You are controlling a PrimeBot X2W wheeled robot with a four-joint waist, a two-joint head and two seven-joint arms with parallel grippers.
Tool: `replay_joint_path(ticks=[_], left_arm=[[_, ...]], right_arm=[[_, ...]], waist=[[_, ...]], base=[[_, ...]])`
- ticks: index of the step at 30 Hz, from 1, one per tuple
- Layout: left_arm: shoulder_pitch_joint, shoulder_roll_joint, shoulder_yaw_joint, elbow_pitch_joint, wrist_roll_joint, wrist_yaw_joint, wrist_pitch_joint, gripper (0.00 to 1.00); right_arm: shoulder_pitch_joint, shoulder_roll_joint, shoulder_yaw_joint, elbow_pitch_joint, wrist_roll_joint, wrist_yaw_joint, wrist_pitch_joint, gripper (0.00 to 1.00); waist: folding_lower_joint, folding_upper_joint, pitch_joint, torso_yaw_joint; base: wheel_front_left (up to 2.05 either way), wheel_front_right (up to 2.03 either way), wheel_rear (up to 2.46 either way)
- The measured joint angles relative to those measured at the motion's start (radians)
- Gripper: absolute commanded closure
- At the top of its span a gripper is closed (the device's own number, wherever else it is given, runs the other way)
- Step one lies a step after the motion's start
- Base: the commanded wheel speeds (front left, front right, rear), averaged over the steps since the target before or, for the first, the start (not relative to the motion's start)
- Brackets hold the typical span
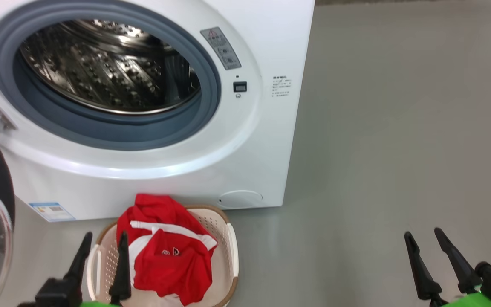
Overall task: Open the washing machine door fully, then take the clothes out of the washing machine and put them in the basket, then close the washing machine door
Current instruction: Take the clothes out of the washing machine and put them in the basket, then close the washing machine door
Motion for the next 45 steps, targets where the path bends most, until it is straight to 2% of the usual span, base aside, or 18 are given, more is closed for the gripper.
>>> replay_joint_path(ticks=[12, 31, 45], left_arm=[[0.167, 0.005, 0.008, -0.095, -0.003, -0.002, 0.000, 0.00], [0.170, 0.007, 0.004, -0.106, -0.010, 0.000, 0.000, 0.00], [0.155, 0.007, 0.002, -0.110, -0.003, 0.000, 0.000, 0.00]], right_arm=[[0.086, 0.006, -0.038, -0.006, 0.000, 0.000, 0.000, 0.00], [0.094, 0.017, -0.040, -0.007, -0.007, 0.000, 0.000, 0.00], [0.092, 0.018, -0.040, -0.006, -0.007, 0.000, 0.000, 0.00]], waist=[[-0.0001, 0.0000, -0.077, 0.006], [0.0000, 0.0000, -0.062, 0.002], [0.0000, 0.0000, -0.050, 0.004]], base=[[0.00, 0.00, 0.00], [-0.07, 0.07, 0.00], [-1.39, 1.39, 0.00]])
